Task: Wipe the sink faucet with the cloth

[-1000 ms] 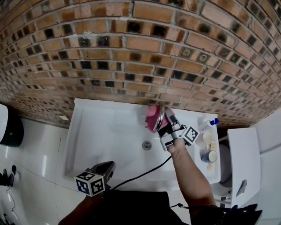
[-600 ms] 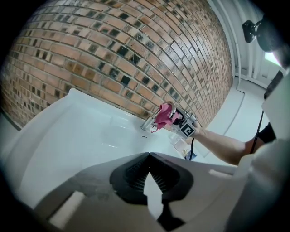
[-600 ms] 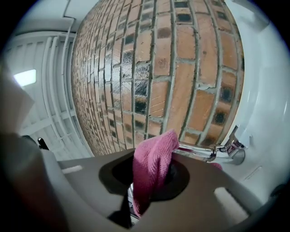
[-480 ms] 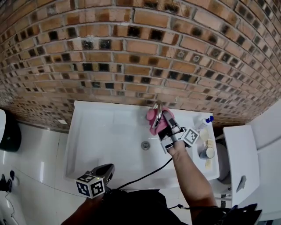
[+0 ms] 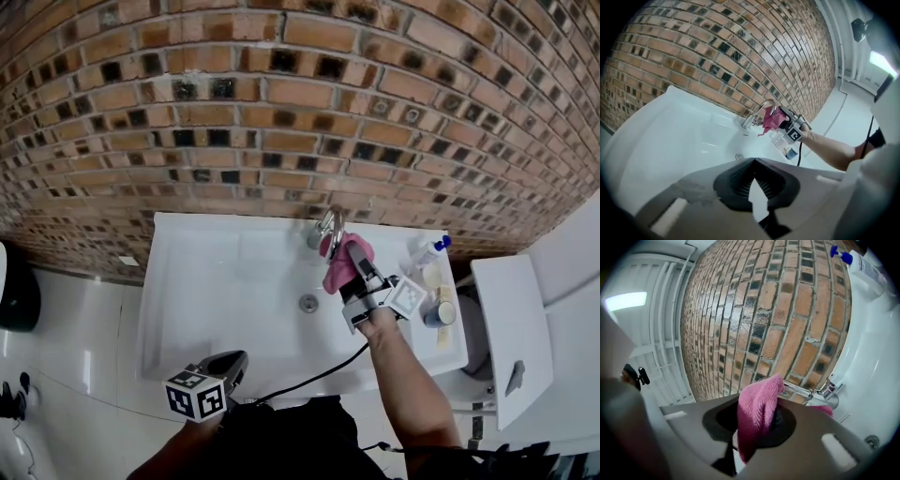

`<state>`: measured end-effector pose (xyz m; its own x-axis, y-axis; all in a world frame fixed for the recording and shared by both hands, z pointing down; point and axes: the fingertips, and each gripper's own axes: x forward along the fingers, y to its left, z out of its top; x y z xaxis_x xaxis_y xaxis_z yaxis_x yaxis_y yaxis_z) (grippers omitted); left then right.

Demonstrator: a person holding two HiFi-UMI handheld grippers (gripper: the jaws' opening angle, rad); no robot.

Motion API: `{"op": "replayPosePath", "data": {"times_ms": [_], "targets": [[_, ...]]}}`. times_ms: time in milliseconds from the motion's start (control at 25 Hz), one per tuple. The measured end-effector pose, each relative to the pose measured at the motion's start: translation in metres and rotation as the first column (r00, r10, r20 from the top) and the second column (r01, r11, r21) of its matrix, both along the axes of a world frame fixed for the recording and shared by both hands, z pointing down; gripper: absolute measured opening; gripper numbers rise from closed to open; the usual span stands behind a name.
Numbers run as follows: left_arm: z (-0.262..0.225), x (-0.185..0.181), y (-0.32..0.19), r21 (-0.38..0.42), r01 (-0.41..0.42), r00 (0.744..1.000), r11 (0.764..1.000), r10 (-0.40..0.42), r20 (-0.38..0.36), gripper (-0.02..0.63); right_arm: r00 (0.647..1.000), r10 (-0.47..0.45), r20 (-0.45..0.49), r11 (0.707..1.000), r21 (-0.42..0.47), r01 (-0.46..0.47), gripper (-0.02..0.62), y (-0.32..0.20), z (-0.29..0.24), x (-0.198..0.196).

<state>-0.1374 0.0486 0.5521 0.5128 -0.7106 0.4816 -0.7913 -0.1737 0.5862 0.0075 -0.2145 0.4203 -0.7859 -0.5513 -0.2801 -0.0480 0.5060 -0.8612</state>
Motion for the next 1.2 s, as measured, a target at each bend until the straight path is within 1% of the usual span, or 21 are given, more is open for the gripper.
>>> {"op": "replayPosePath", "data": {"times_ms": [200, 360, 480, 600, 640, 680, 720, 760, 800, 840, 960, 1080, 1200], "targets": [[-0.001, 0.011, -0.002, 0.008, -0.04, 0.999, 0.999, 0.04, -0.006, 0.003, 0.999, 0.01, -0.035, 1.0, 0.009, -0.009, 0.058, 0.011, 0.004, 0.003], [0.001, 0.013, -0.006, 0.009, -0.049, 0.999, 0.999, 0.049, -0.007, 0.003, 0.997, 0.004, -0.071, 1.0, 0.016, -0.003, 0.058, 0.02, 0.008, 0.0], [0.001, 0.021, -0.009, 0.007, -0.054, 0.998, 0.998, 0.055, -0.013, 0.005, 0.992, -0.018, -0.127, 1.0, 0.016, 0.02, 0.058, 0.027, 0.015, 0.001], [0.0, 0.027, -0.019, 0.015, -0.056, 0.998, 0.998, 0.056, -0.013, 0.004, 0.977, -0.046, -0.207, 0.998, 0.038, 0.055, 0.058, 0.028, 0.018, 0.002], [0.0, 0.028, -0.023, 0.017, -0.051, 0.999, 0.999, 0.052, -0.014, 0.004, 0.966, -0.053, -0.252, 0.997, 0.043, 0.065, 0.058, 0.028, 0.021, 0.003], [0.0, 0.03, -0.026, 0.017, -0.044, 0.999, 0.999, 0.044, -0.018, 0.004, 0.948, -0.055, -0.315, 0.996, 0.052, 0.075, 0.058, 0.028, 0.025, 0.004], [0.001, 0.033, -0.029, 0.016, -0.035, 0.999, 0.999, 0.036, -0.022, 0.004, 0.918, -0.051, -0.393, 0.993, 0.077, 0.089, 0.058, 0.029, 0.028, 0.006], [0.001, 0.035, -0.031, 0.014, -0.027, 0.999, 1.0, 0.027, -0.024, 0.005, 0.88, -0.042, -0.473, 0.988, 0.114, 0.108, 0.058, 0.029, 0.027, 0.008], [0.001, 0.037, -0.034, 0.013, -0.021, 0.999, 1.0, 0.022, -0.025, 0.004, 0.844, -0.027, -0.536, 0.981, 0.147, 0.125, 0.058, 0.028, 0.025, 0.01], [0.001, 0.039, -0.037, 0.011, -0.018, 1.0, 1.0, 0.018, -0.023, 0.005, 0.817, -0.011, -0.576, 0.976, 0.172, 0.135, 0.06, 0.025, 0.021, 0.013], [0.001, 0.043, -0.047, 0.006, -0.002, 1.0, 1.0, 0.002, -0.013, 0.005, 0.776, 0.023, -0.631, 0.965, 0.217, 0.148, 0.06, 0.005, 0.006, 0.019], [0.002, 0.044, -0.058, -0.003, 0.036, 0.999, 0.999, -0.036, -0.014, 0.004, 0.735, 0.028, -0.677, 0.961, 0.22, 0.165, 0.058, -0.028, -0.002, 0.023], [0.0, 0.048, -0.07, -0.006, 0.075, 0.997, 0.997, -0.075, -0.009, 0.004, 0.714, 0.019, -0.7, 0.96, 0.213, 0.183, 0.06, -0.062, -0.003, 0.025]]}}
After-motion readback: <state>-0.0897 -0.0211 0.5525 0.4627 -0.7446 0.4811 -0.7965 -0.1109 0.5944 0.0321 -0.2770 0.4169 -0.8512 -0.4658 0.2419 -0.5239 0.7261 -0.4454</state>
